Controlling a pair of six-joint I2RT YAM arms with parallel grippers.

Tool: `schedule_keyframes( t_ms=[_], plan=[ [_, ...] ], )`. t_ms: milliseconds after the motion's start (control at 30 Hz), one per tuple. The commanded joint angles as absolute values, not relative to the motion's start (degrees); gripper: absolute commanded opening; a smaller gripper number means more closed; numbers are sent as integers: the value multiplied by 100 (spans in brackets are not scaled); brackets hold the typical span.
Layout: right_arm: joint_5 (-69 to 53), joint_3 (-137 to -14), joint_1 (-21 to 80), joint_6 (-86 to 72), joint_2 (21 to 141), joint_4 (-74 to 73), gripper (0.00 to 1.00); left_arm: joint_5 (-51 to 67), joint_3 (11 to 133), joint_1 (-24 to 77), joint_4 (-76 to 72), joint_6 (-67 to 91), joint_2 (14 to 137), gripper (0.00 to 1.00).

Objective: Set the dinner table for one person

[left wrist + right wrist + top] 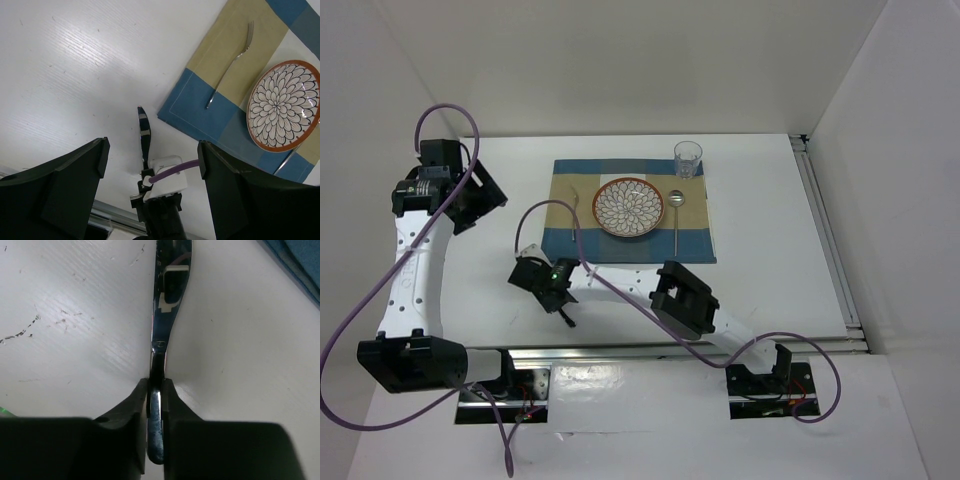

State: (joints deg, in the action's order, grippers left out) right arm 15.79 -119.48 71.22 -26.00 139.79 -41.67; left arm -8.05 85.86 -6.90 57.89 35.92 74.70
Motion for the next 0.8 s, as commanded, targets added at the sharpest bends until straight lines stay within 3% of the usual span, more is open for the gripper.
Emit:
schedule_keyframes(
  t_ms=[0,100,600,767],
  plan=[
    [1687,-11550,7049,-2435,14073,-4280,8,-729,8640,-712,5660,3437,7392,89],
    [1687,-11093,6996,-2347,13687,-4210,0,-729,8578,-712,5660,3437,7339,89],
    [1319,-9896,6434,-1828,12067,-4052,0,-677,8578,-712,5660,3437,7392,89],
    [818,-10616,6434,-1635,12356,-4262,20,-729,8578,-712,5660,3437,7339,89]
  ],
)
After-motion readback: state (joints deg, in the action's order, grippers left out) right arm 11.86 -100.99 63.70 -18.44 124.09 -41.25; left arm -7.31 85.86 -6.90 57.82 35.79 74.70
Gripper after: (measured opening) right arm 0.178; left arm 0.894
